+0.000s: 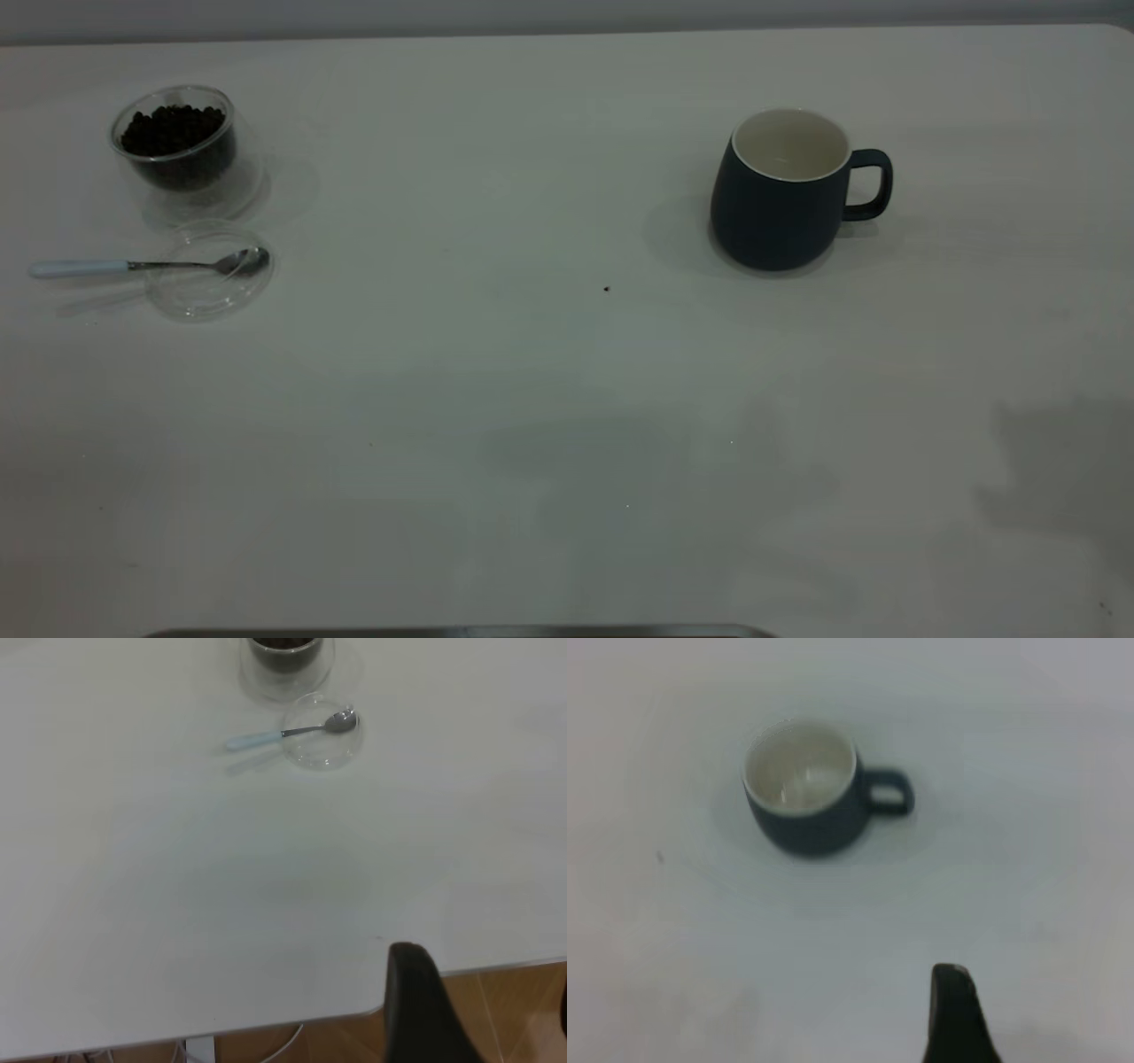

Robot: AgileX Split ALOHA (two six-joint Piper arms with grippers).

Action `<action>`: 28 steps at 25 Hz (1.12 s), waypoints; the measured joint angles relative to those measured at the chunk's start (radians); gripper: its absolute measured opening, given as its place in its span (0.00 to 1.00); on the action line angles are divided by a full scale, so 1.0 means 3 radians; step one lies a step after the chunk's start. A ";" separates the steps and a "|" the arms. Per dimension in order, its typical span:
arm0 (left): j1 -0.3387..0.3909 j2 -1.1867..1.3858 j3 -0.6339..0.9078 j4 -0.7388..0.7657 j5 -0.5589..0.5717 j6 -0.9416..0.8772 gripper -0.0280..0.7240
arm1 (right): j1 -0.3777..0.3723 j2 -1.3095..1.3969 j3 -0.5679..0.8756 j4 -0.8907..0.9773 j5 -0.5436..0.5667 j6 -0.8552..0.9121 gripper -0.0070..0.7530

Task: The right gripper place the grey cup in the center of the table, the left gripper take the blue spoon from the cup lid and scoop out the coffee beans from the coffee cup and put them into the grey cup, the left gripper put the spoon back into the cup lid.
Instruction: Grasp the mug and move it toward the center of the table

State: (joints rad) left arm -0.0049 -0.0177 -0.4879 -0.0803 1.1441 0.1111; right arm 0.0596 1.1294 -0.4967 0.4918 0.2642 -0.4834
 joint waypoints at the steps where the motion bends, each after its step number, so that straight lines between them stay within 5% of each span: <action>1: 0.0000 0.0000 0.0000 0.0000 0.0000 0.0000 0.64 | 0.0000 0.0220 -0.0072 0.0154 -0.0031 -0.0192 0.62; 8: 0.0000 0.0000 0.0000 0.0000 0.0000 0.0000 0.64 | 0.0000 0.1492 -0.0903 0.1409 -0.0100 -0.1409 0.62; 13: 0.0000 0.0000 0.0000 0.0000 0.0000 0.0000 0.64 | 0.0000 0.2489 -0.1652 0.2052 0.0280 -0.1976 0.62; 19: 0.0000 0.0000 0.0000 0.0000 0.0000 0.0000 0.64 | 0.0000 0.3262 -0.2388 0.2186 0.0475 -0.2130 0.62; 28: 0.0000 0.0000 0.0000 0.0000 0.0000 0.0000 0.64 | 0.0057 0.3768 -0.2682 0.2215 0.0410 -0.2230 0.62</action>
State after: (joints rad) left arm -0.0049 -0.0177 -0.4879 -0.0803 1.1441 0.1111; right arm 0.0766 2.2598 -1.3013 1.1562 0.3874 -1.1525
